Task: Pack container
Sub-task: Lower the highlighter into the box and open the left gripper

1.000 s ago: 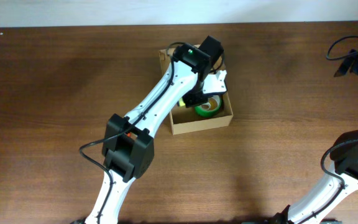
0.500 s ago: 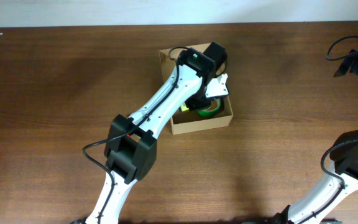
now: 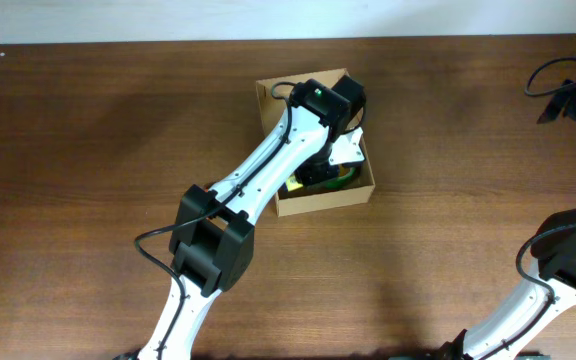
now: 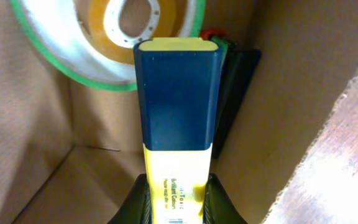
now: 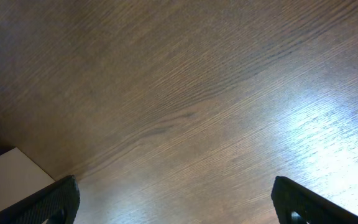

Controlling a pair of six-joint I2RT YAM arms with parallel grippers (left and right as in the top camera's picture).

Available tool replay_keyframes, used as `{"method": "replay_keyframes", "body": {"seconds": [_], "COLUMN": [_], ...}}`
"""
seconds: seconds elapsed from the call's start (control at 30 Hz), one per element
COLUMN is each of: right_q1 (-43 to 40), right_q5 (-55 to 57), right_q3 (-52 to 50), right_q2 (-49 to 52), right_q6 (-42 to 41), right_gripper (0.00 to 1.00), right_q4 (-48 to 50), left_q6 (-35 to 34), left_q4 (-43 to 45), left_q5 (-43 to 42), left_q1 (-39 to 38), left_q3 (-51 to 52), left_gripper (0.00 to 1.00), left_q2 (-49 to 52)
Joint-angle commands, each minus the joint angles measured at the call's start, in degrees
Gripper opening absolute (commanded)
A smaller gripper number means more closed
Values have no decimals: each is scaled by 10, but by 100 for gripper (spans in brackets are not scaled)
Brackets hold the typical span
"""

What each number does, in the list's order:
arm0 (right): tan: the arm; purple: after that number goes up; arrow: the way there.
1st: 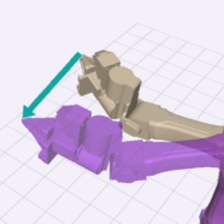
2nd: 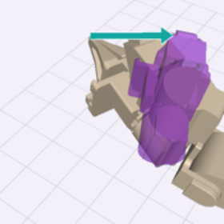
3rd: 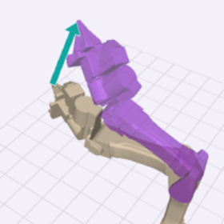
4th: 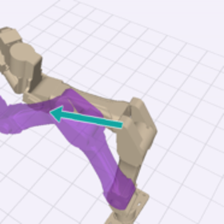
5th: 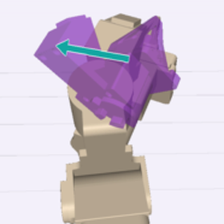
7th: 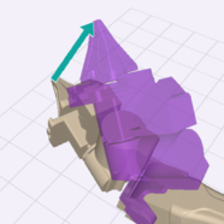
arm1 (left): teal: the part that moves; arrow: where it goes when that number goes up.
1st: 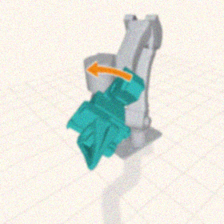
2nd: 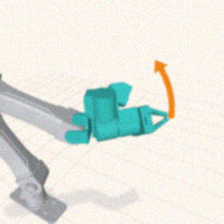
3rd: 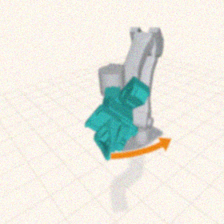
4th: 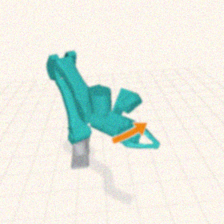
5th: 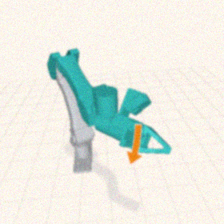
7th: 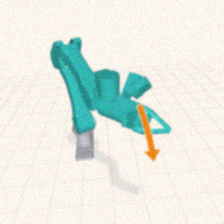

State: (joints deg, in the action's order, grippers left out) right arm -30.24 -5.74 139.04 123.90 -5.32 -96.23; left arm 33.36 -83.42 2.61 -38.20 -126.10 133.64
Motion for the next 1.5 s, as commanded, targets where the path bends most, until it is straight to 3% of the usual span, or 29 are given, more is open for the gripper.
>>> {"method": "replay_keyframes", "body": {"seconds": [0.0,0.53,0.97,1.0,1.07,1.37,1.47], "right_q1": [2,2,2,2,2,2,2], "right_q5": [-7,-7,-7,-7,-7,-7,-7], "right_q3": [0,0,0,0,0,0,0], "right_q2": [-17,-17,-17,-17,-17,-17,-17], "right_q6": [4,4,4,4,4,4,4], "right_gripper": [100,99,99,99,99,99,100], "right_q4": [0,0,0,0,0,0,0], "left_q6": [23,49,48,48,48,48,48], "left_q4": [-6,20,28,28,28,28,28], "left_q5": [-29,-61,-59,-59,-59,-59,-59], "left_q1": [-1,-1,-1,-1,-1,-1,0], "left_q3": [11,53,53,53,53,53,53], "left_gripper": [1,2,29,28,16,16,6], "left_q2": [4,4,4,4,4,4,4]}}
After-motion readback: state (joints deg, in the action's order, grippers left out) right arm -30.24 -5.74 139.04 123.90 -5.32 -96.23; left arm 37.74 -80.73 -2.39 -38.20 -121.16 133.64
